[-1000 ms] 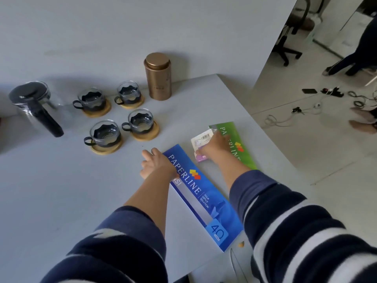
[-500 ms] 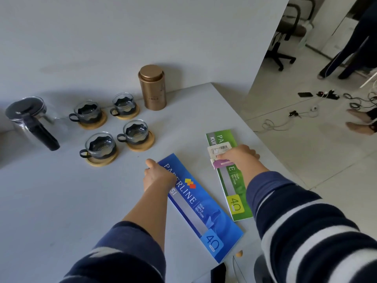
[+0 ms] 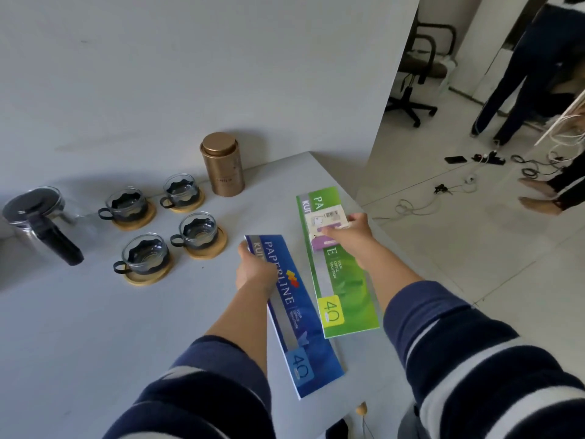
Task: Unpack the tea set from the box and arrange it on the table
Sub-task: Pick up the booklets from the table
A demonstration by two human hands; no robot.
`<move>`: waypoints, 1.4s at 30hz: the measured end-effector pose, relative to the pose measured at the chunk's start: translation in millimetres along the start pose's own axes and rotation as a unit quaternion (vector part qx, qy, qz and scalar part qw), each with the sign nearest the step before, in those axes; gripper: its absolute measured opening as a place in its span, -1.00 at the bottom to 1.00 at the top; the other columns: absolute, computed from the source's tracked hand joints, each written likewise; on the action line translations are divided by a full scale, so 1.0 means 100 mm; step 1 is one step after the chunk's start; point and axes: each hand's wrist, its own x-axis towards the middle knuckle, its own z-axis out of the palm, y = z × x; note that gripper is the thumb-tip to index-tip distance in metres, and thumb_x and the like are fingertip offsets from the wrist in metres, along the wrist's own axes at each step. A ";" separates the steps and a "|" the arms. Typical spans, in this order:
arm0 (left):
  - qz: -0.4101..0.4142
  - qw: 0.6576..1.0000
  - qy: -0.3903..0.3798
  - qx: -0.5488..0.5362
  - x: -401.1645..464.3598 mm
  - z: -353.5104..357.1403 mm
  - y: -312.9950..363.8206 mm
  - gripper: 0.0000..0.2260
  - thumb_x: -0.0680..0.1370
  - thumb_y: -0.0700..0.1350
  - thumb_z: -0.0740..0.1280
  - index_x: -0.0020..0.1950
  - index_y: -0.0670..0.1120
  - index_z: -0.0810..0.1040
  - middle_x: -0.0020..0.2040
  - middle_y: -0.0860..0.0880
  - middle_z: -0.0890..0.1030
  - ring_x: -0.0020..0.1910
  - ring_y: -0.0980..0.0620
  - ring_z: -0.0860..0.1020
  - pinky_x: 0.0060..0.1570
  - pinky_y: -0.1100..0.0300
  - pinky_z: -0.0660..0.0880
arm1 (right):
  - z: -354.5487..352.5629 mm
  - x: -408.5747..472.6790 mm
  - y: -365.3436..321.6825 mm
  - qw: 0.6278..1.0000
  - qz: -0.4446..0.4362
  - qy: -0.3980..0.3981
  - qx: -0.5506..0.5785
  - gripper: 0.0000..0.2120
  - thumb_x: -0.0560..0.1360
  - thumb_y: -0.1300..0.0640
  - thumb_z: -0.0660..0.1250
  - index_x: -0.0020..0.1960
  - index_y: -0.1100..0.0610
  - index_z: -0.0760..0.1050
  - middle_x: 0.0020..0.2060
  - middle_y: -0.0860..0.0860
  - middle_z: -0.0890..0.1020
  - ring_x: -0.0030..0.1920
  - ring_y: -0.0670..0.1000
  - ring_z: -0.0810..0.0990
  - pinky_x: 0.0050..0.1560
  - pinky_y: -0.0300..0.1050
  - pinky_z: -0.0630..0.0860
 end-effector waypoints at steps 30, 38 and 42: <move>-0.036 0.979 0.170 -0.111 2.41 0.96 1.44 -0.64 0.42 -0.20 0.16 0.13 0.02 0.59 0.13 -0.02 0.60 0.25 -0.10 0.46 0.20 -0.04 0.49 | 1.31 2.83 -0.77 0.955 -0.071 0.000 -0.288 -0.35 0.43 -0.23 0.33 0.31 0.21 0.37 0.28 0.15 0.46 0.26 0.20 0.47 0.12 0.02 0.45; -0.033 0.981 0.186 -0.053 2.12 0.84 1.44 -0.55 0.53 -0.26 0.17 0.44 -0.13 0.39 0.39 -0.10 0.47 0.36 -0.11 0.43 0.26 0.14 0.38 | 1.26 2.81 -0.81 0.954 -0.074 -0.041 -0.287 -0.40 0.50 -0.23 0.21 0.35 0.17 0.31 0.26 0.14 0.51 0.21 0.21 0.53 0.05 0.01 0.48; -0.045 0.984 0.173 0.019 1.87 0.84 1.27 -0.57 0.55 -0.21 0.16 0.43 -0.11 0.38 0.39 -0.08 0.42 0.35 -0.13 0.41 0.23 0.07 0.38 | 1.00 2.52 -0.58 0.939 -0.092 -0.037 -0.331 -0.59 0.58 -0.07 0.15 0.32 0.16 0.32 0.19 0.13 0.55 0.13 0.20 0.57 -0.08 -0.02 0.47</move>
